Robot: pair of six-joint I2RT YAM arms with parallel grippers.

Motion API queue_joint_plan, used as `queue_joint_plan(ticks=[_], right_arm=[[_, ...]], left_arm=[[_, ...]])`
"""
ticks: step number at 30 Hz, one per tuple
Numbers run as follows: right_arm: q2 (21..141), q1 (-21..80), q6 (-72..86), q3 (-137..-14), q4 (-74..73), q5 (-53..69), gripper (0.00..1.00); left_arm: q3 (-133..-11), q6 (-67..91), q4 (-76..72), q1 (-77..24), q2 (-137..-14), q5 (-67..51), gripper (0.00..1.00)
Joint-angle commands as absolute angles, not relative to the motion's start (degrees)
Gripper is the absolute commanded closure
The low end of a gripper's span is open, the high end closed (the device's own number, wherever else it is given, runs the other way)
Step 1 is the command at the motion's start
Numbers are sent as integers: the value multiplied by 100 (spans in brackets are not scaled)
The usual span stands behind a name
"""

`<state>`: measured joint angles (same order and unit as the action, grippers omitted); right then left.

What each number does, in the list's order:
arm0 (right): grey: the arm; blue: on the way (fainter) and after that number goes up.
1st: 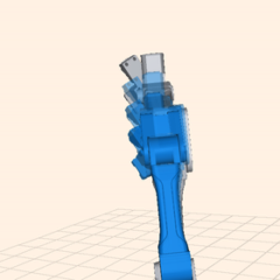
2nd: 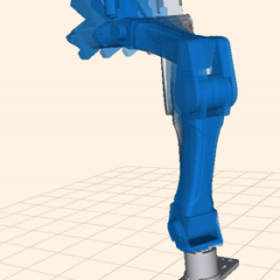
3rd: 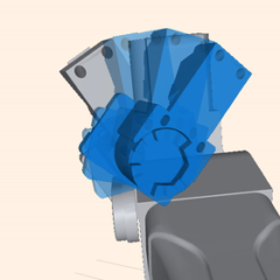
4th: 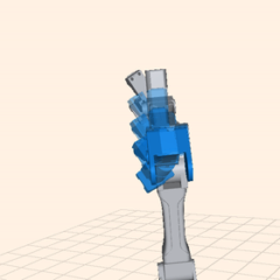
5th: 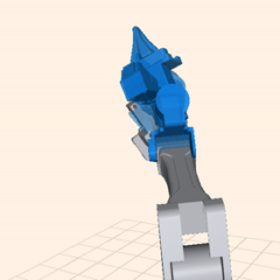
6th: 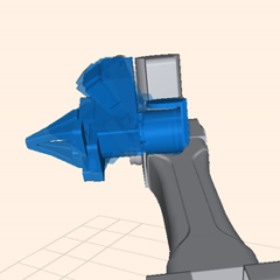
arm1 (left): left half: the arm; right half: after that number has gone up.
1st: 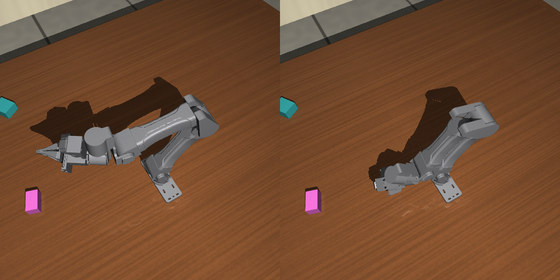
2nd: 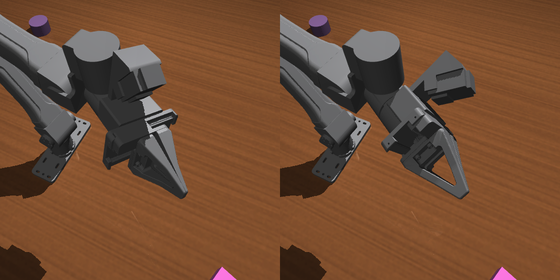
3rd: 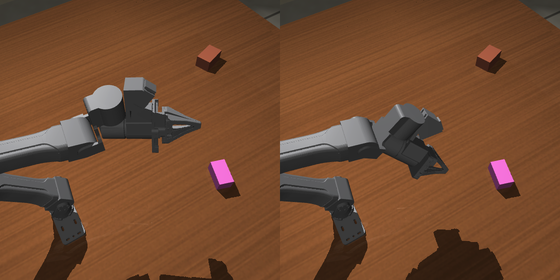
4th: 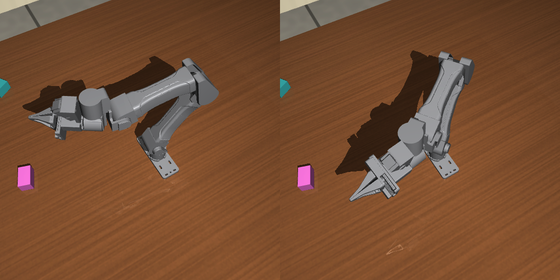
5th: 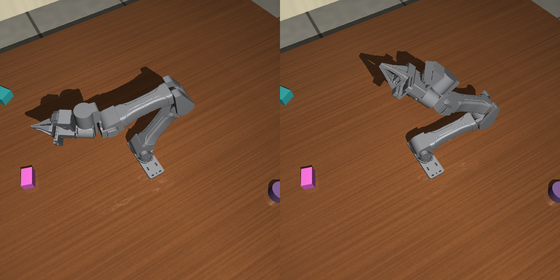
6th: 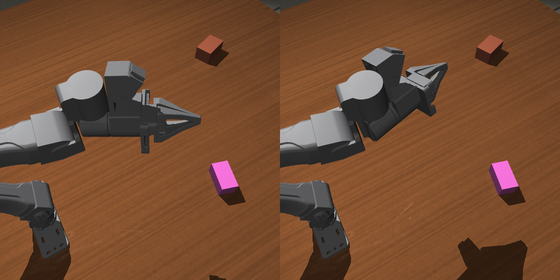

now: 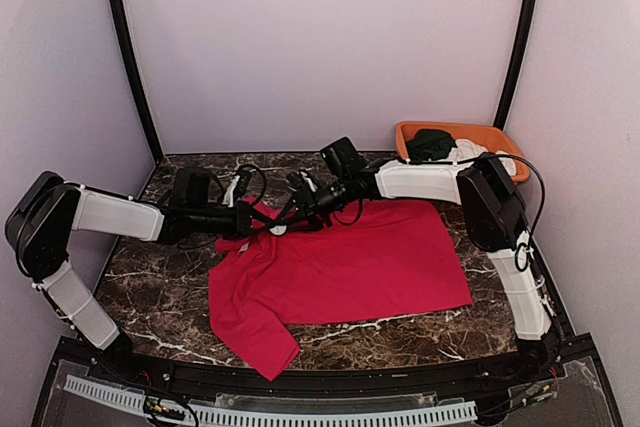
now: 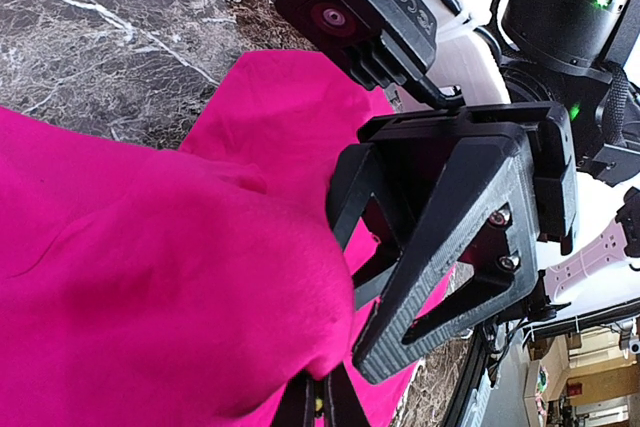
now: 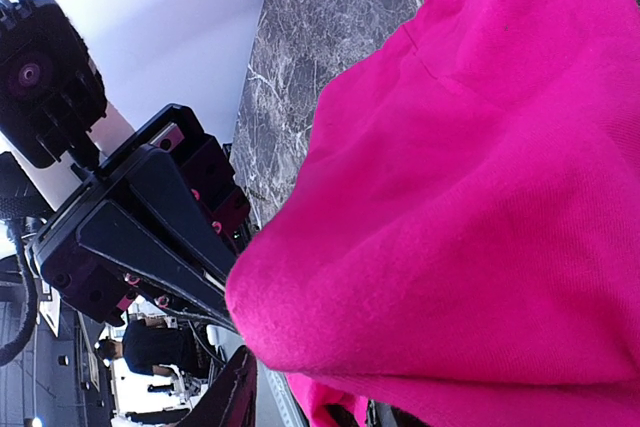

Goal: Pin the brooch onto the clothing
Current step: Pin the brooch onto the flattened clothing.

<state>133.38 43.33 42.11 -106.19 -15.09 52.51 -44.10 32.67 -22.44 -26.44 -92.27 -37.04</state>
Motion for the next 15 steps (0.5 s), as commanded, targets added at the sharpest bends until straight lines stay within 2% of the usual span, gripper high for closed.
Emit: queue_joint_plan(ticks=[1,15], right_arm=[[13253,4348,4163,-10665,-1431,5219,65],[13348,4446,4055,-10736,-1567,5149,72]], left_arm=[[-4456,3173,-2307,-2663,-9007,-3805,99],[-4446,3138,-2242,-2663,-8996,-3734,99]])
